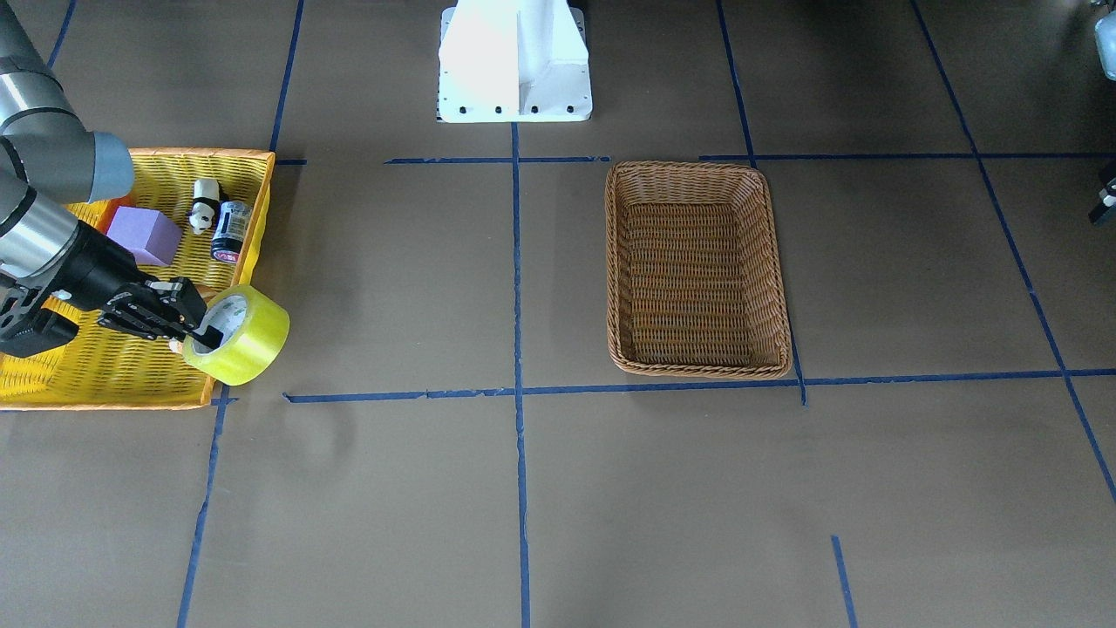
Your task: Move tape to another basket
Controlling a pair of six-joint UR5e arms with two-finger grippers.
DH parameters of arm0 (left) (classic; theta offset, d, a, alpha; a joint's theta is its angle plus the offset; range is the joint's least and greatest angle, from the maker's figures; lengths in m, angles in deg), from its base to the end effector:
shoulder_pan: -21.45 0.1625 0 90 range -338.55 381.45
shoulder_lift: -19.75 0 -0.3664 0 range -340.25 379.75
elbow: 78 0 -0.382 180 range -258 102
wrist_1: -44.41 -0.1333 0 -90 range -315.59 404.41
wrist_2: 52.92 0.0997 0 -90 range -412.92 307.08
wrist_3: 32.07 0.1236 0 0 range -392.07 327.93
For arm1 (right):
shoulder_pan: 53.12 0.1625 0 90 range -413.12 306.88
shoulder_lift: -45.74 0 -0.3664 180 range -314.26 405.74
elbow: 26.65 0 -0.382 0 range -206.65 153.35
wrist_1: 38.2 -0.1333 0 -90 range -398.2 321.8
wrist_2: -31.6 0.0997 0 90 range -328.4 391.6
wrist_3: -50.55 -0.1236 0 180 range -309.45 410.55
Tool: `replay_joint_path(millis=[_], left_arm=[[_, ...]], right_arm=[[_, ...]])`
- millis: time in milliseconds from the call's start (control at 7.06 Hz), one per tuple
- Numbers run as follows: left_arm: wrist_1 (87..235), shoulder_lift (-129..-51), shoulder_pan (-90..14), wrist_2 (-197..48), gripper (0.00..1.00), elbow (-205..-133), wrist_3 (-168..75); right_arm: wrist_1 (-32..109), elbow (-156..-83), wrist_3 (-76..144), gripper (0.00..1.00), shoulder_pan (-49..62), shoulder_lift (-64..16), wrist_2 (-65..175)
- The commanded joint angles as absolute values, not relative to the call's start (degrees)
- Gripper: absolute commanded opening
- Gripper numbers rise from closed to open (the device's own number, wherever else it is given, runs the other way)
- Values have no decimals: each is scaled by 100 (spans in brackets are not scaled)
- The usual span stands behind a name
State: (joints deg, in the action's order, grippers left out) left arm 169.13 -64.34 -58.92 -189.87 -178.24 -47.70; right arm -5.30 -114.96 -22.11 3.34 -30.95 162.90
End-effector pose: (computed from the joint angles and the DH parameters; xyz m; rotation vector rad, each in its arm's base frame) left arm 0.0369 -0.4743 0.5008 0.4539 0.9063 0.1834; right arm -0.2780 -0.5130 0.3829 0.1812 -1.2834 0.1527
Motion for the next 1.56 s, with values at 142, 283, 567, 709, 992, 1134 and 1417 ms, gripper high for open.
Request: replay_joint_path(millis=[142, 283, 567, 709, 992, 1134, 1417], left_arm=[[19025, -6611, -4521, -18977, 100, -17907, -8059], [19501, -6899, -4283, -18977, 100, -17916, -8938], [20022, -7601, -3729, -18951, 100, -17952, -10503], [20207, -7936, -3457, -18942, 100, -17960, -11251], [20270, -8211, -2834, -18244, 100, -18370, -12098], [20279, -8299, -2430, -17795, 100, -18635, -12197], [20340, -8658, -2059, -17249, 100, -18935, -12987]], right_arm=[[-1804, -11480, -3100, 0, 112, -3064, 16265], [-1894, -11576, -3110, 0, 68, -3064, 16256], [-2428, -11612, -3119, 0, -108, -3064, 16265], [-2753, -11638, -3275, 0, -178, -3055, 16256], [-3623, -11770, -3924, 0, -555, -3020, 15733], [-3757, -12014, -4188, 0, -914, -3020, 15259], [-4002, -12332, -4243, 0, -1425, -3029, 14729]])
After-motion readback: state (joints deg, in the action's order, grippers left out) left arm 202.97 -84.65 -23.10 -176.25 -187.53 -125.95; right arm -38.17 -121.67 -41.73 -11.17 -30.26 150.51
